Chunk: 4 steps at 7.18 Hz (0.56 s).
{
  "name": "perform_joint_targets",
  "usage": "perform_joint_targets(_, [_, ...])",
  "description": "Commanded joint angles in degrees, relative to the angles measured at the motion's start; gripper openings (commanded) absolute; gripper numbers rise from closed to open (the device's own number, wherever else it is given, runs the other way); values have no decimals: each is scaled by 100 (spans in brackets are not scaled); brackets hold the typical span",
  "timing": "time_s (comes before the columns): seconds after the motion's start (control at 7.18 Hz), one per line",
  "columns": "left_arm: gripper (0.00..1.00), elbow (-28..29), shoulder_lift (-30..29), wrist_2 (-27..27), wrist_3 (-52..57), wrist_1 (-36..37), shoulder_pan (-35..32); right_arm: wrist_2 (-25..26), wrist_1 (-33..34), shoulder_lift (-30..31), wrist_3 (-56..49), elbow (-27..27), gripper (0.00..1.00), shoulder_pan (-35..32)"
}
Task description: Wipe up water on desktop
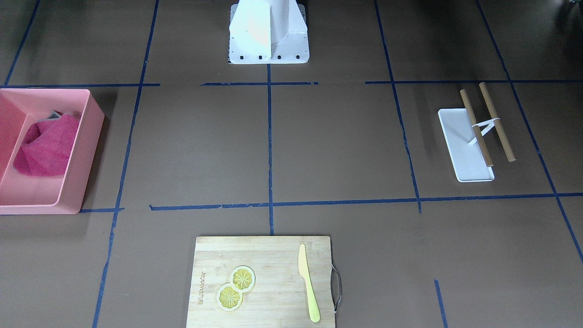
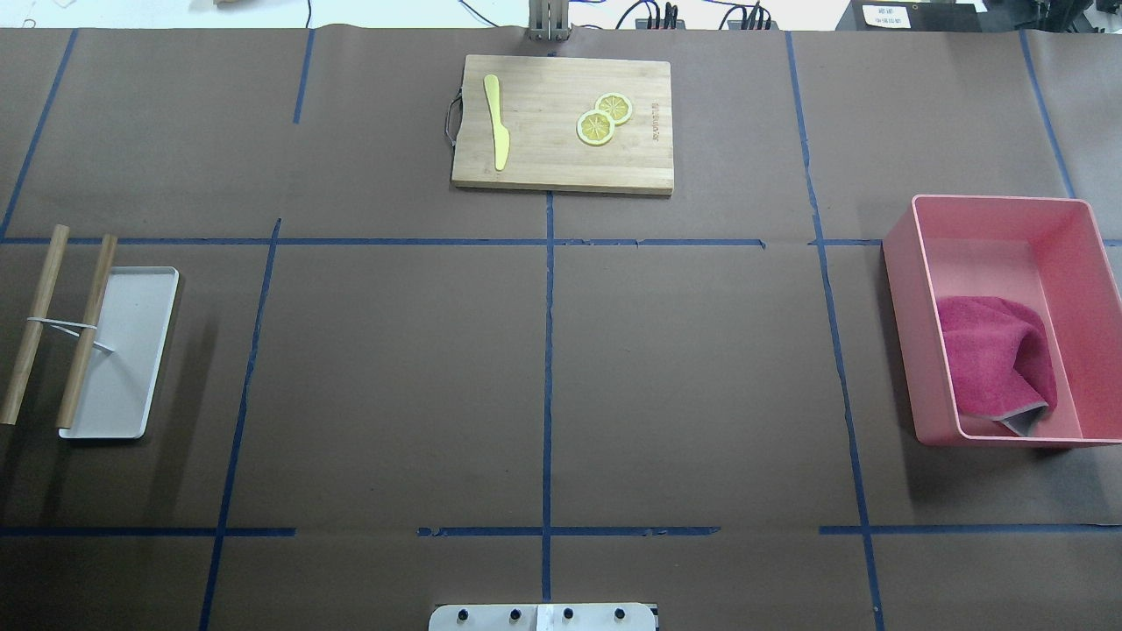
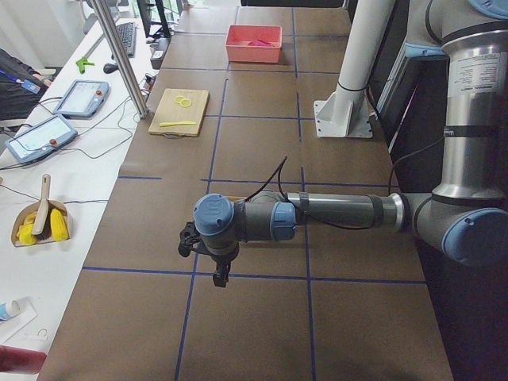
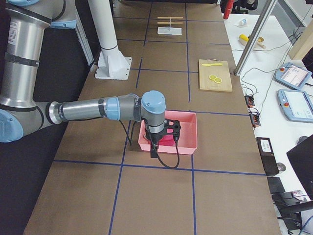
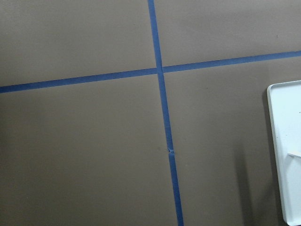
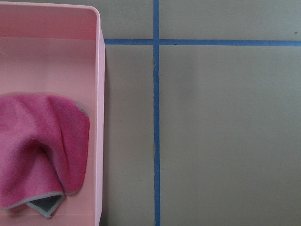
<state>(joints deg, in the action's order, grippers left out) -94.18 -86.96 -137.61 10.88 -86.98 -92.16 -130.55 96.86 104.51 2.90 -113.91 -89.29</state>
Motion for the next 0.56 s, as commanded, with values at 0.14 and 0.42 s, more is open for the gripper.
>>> perform_joint_targets(0.14, [100,-13,-14,76,55,-56,5,-155,0,0,0,0,100,52])
perform_joint_targets(0.42, [100,13,-14,85,55,-56,5,-155,0,-9,0,0,100,122])
